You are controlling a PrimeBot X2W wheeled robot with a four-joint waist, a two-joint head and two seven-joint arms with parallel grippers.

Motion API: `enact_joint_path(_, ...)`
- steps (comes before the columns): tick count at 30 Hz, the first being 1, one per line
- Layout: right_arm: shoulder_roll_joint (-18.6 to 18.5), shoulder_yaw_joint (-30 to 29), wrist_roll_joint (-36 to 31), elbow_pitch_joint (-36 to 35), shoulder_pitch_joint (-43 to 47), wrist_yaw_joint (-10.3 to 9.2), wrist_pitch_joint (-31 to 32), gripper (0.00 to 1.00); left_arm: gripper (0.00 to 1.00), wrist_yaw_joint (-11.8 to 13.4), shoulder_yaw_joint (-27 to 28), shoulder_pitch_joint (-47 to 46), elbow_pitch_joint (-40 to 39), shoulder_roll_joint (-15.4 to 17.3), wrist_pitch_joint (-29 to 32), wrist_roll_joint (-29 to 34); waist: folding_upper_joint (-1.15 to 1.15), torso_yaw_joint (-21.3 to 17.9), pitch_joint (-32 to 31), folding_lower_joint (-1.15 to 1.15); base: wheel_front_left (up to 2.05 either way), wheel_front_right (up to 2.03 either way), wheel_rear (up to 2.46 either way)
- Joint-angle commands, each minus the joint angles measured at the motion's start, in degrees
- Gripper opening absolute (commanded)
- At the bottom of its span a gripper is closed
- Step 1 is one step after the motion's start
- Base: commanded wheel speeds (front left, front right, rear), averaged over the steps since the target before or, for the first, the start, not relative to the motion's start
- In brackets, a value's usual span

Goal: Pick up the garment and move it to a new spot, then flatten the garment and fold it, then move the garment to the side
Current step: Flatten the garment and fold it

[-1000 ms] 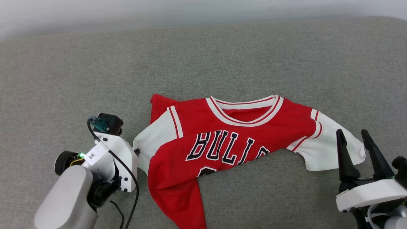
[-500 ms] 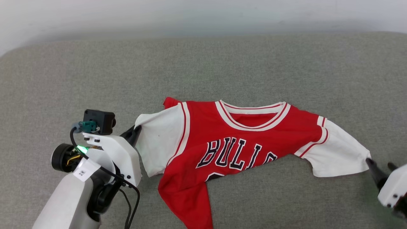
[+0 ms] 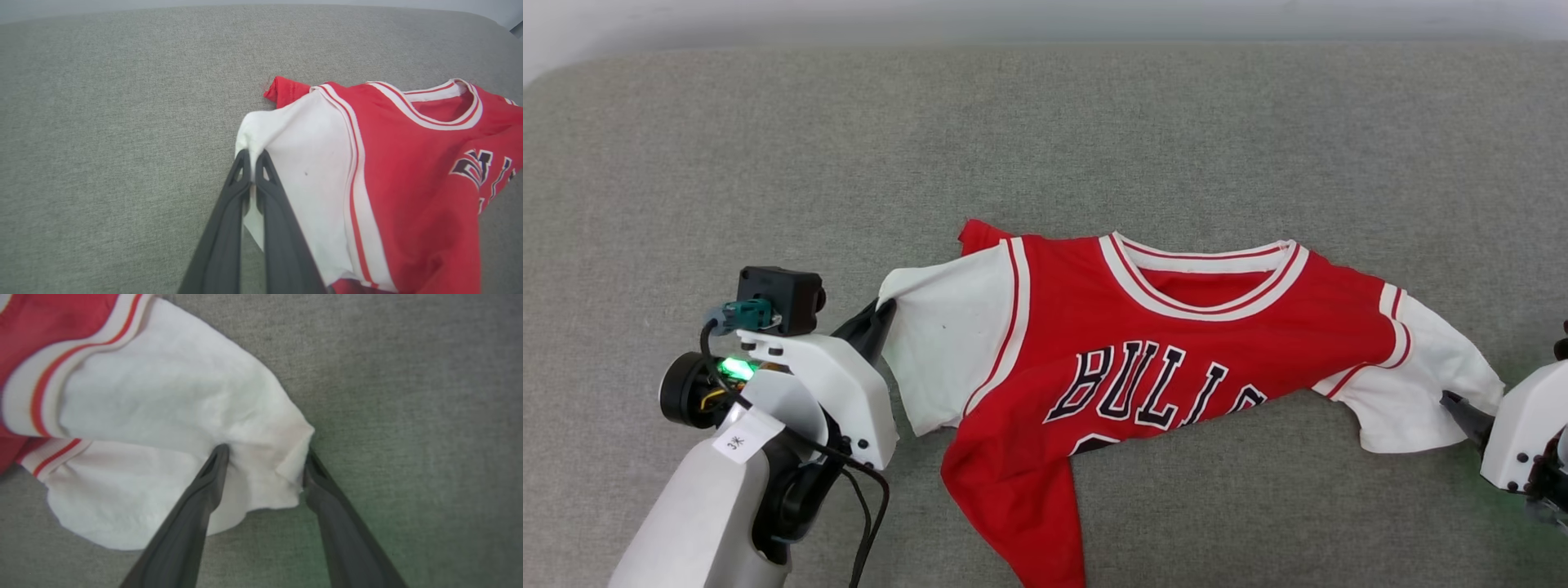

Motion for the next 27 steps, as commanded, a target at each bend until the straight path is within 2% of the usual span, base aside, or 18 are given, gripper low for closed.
enact_joint_path(1, 2.3, 2.3, 0.9, 2.3, 1.1, 0.2, 0.9, 0.0, 0.0, 0.1, 0.2, -0.7, 0.1, 0.0, -0.8, -0.2, 0.0, 0.2, 0.0, 0.0, 0.0, 0.0, 0.0)
enact_joint_path(7, -0.2, -0.5, 1.6, -0.9, -1.1, 0.08, -1.5, 0.0, 0.0, 0.3, 1.7, -0.5, 0.3, 0.6, -2.7, -0.6, 0.0, -0.6, -2.4, 0.0, 0.0, 0.0, 0.0)
enact_joint_path(12, -1.5, -2.7, 0.0, -6.4, -3.5, 0.07, -3.9, 0.0, 0.0, 1.8, 4.9, -1.0, -0.8, 2.2, -5.1, -0.5, 0.0, -1.9, -5.0, 0.0, 0.0, 0.0, 0.0)
enact_joint_path(17, -1.5, -3.1, -2.4, -9.8, -7.9, 0.07, -6.0, 0.0, 0.0, 1.9, 8.6, -4.3, 0.3, 3.5, -6.9, -2.0, 0.0, -3.0, -7.0, 0.0, 0.0, 0.0, 0.0)
enact_joint_path(21, -0.5, -2.5, -2.8, -8.5, -13.3, 0.06, -7.2, 0.0, 0.0, 0.9, 11.0, -9.3, 4.2, 4.6, -8.6, -3.1, 0.0, -3.3, -8.1, 0.0, 0.0, 0.0, 0.0)
enact_joint_path(27, -0.4, -0.8, -4.3, -4.9, -24.3, 0.06, -10.4, 0.0, 0.0, -0.7, 11.2, -21.0, 11.8, 5.3, -11.5, -1.8, 0.0, -3.1, -6.3, 0.0, 0.0, 0.0, 0.0)
